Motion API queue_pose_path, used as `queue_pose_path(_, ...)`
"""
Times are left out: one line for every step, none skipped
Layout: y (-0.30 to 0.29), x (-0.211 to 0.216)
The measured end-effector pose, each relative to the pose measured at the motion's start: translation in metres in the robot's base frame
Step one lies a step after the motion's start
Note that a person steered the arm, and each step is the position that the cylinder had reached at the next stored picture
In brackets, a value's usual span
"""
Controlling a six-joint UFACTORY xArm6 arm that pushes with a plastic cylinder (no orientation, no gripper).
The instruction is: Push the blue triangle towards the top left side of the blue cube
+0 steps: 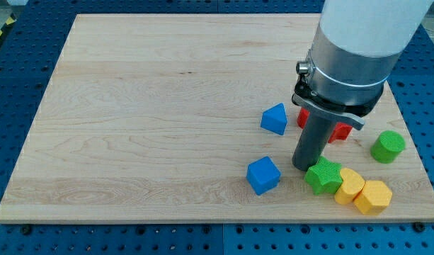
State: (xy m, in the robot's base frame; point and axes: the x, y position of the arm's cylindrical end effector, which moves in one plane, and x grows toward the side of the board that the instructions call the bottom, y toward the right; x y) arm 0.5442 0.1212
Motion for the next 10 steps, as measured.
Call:
queue_pose_path(-0.004, -0.015)
queue_pose_path(-0.014, -0.012)
queue_pose_path(-0.030, -0.011)
queue_pose_path(-0.022, -0.025)
queue_pose_path(-0.013, -0.024)
queue_pose_path(-0.003, -0.025)
queue_pose_path(0.010, -0.038)
queue_pose_path(0.004, -0.067)
queue_pose_path(-0.023, -0.096)
queue_pose_path(-0.042, -0.098)
